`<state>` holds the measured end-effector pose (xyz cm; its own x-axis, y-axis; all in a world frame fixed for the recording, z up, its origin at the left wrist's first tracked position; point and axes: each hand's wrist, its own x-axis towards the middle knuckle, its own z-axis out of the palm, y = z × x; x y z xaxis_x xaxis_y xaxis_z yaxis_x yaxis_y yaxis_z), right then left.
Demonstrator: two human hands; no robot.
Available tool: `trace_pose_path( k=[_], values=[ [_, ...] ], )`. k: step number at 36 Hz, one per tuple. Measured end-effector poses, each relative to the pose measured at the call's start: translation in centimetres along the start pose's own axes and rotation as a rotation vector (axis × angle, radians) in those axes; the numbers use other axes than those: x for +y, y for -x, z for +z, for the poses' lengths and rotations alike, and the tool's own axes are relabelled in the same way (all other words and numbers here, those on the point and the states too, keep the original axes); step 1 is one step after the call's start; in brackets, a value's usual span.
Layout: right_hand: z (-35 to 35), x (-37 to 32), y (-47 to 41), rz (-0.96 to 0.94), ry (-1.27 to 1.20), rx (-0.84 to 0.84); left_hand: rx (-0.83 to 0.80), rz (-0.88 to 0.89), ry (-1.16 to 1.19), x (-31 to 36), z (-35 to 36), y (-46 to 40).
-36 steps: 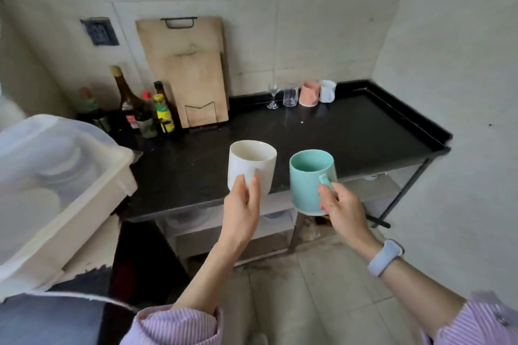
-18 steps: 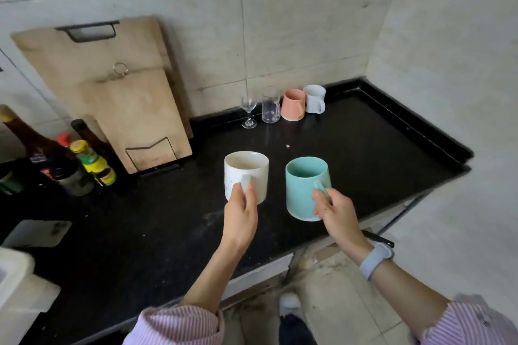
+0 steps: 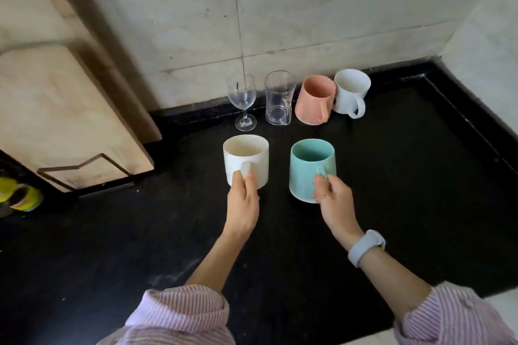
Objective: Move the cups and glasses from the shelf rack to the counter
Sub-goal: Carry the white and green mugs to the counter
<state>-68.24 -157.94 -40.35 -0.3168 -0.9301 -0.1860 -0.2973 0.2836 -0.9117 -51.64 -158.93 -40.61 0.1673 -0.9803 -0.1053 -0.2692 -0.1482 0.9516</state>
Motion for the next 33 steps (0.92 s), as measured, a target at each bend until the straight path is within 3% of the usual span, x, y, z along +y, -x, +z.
trace_pose_path(
  k=[16, 27, 33],
  values=[
    [2.8, 1.9, -8.0, 0.01, -0.218, -0.004, -0.003, -0.011, 0.079, -2.1, 4.9, -6.1],
    [4.7, 2.6, -10.1, 0.002, -0.202, -0.058, 0.04, 0.001, -0.051, -3.0, 5.4, -7.7],
    [4.9, 2.2, -10.1, -0.007, -0.135, -0.023, -0.018, -0.027, -0.115, -3.5, 5.8, -8.1]
  ],
)
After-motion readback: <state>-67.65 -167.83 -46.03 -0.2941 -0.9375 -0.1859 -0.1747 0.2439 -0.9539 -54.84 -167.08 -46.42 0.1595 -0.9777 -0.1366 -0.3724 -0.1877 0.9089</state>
